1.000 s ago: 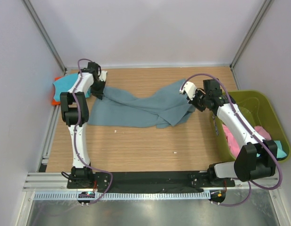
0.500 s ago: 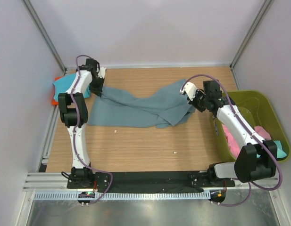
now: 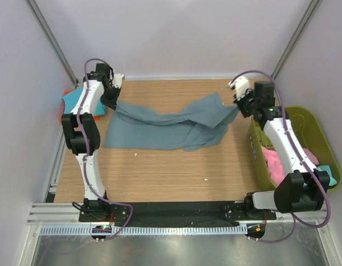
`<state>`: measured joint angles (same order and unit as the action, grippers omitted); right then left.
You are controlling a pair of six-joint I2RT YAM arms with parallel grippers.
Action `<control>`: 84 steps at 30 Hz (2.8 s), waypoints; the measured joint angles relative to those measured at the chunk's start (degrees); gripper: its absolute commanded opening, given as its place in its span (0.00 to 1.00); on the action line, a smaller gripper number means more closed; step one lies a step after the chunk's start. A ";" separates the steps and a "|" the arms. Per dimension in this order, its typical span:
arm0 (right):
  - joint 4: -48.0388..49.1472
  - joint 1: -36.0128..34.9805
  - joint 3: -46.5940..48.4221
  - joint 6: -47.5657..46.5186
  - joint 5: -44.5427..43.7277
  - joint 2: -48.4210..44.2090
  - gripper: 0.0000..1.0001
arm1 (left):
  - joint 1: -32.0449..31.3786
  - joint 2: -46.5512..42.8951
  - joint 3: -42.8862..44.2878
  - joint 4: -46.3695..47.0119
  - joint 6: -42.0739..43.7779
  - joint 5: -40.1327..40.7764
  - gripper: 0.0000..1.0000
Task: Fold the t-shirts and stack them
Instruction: Flatten the tshirt out
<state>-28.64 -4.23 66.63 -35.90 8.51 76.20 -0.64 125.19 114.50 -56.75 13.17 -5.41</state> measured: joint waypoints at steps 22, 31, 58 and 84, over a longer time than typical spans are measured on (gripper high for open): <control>-9.20 9.66 37.18 21.73 2.67 -5.42 0.01 | -0.09 -48.33 -6.12 3.28 8.70 -2.14 0.00; -14.29 9.66 49.33 25.73 6.27 -14.49 0.01 | -0.09 -67.54 -7.23 4.68 9.51 -2.36 0.00; 1.42 9.73 65.42 24.92 5.11 -6.05 0.01 | -0.02 -57.05 1.86 14.93 12.48 -0.46 0.00; 5.73 4.20 58.77 9.88 5.16 58.27 0.01 | 0.02 4.85 -2.95 24.74 20.31 -2.95 0.00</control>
<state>-22.92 -0.03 125.40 -26.02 13.67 134.47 -0.62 130.04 111.55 -32.01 33.47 -8.36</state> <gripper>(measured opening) 0.038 0.010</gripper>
